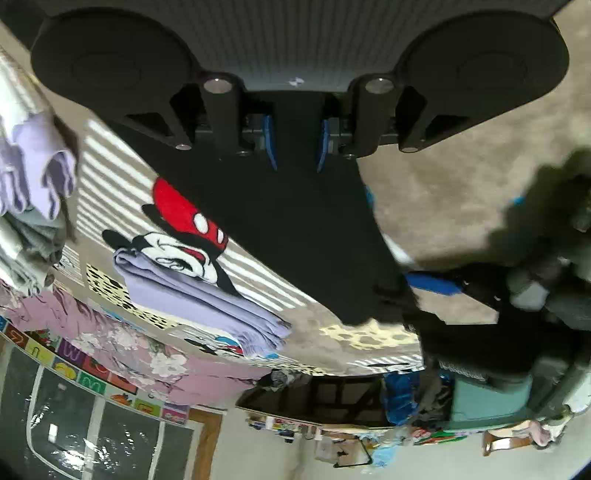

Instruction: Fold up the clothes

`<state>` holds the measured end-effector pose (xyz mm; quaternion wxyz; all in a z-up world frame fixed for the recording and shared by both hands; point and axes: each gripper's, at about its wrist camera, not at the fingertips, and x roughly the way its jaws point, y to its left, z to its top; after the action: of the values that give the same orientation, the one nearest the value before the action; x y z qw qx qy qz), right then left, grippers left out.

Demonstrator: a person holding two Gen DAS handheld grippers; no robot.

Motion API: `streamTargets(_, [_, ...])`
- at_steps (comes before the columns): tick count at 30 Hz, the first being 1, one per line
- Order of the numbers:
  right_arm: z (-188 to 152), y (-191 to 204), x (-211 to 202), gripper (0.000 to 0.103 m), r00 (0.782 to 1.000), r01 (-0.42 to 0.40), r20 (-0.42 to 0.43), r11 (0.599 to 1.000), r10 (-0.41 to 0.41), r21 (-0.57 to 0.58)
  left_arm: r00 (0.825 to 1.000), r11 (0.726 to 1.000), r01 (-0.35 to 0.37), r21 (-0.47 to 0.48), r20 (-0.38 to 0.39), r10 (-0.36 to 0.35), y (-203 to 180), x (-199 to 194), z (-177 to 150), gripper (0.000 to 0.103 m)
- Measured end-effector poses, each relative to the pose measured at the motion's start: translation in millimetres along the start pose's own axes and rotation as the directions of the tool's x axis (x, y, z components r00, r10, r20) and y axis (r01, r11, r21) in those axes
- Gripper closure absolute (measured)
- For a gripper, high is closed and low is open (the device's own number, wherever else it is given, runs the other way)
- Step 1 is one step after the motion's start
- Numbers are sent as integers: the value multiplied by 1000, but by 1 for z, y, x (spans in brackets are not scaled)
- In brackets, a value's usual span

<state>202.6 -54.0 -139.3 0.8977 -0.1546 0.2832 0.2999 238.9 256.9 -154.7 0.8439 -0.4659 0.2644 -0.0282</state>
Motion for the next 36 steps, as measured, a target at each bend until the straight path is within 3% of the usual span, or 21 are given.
streamTargets(5, [6,9,0,77,999,39,-15,999,-39,-15,999,999,-30,13,10,30,-3,8,1,78])
streamTargets(7, [8,10,-15,77,999,35,37,999,-35,9,999,1000,-31,1,14,31,-2,8,1,84])
streamTargets(9, [9,13,-29,72,995,11,95,1000,-13,20,999,999,-36,2,14,36,-2,8,1,85])
streamTargets(13, [-3,14,-15,59,999,-54,8,996,53,70,999,999,-37,3,14,37,-3,7,0,86])
streamTargets(16, [-4,15,-18,54,998,-66,21,987,64,143,999,999,-31,4,14,31,-4,7,1,86])
streamTargets(18, [1,10,-25,51,995,-95,63,966,82,241,1000,1000,-27,7,14,27,-5,7,2,87])
streamTargets(20, [4,10,-28,45,994,-63,107,961,36,270,1000,1000,-23,10,14,23,-6,7,3,87])
streamTargets(21, [4,10,-21,42,996,-35,92,962,10,269,1000,1000,-21,12,15,21,-7,7,3,88])
streamTargets(23, [1,5,-4,35,997,-78,45,951,67,301,1000,1000,-17,15,15,17,-8,7,4,88])
streamTargets(25, [3,6,-2,35,996,-89,32,955,84,281,1000,1000,-13,18,15,12,-10,7,5,88])
streamTargets(27, [6,11,-14,45,996,-64,78,965,46,256,1000,1000,-9,25,16,9,-12,8,5,89])
streamTargets(28, [5,11,-12,45,997,-54,65,963,38,264,1000,1000,-8,28,16,7,-13,8,4,89])
streamTargets(31, [4,15,-1,32,998,-61,16,970,59,235,1000,997,6,76,27,-8,-22,5,5,91])
streamTargets(33, [7,23,-1,32,999,-46,-3,981,47,191,999,993,20,113,38,-24,-28,2,4,91])
streamTargets(36, [4,19,-23,32,994,-92,77,965,75,246,997,984,44,170,55,-54,-40,-4,2,92])
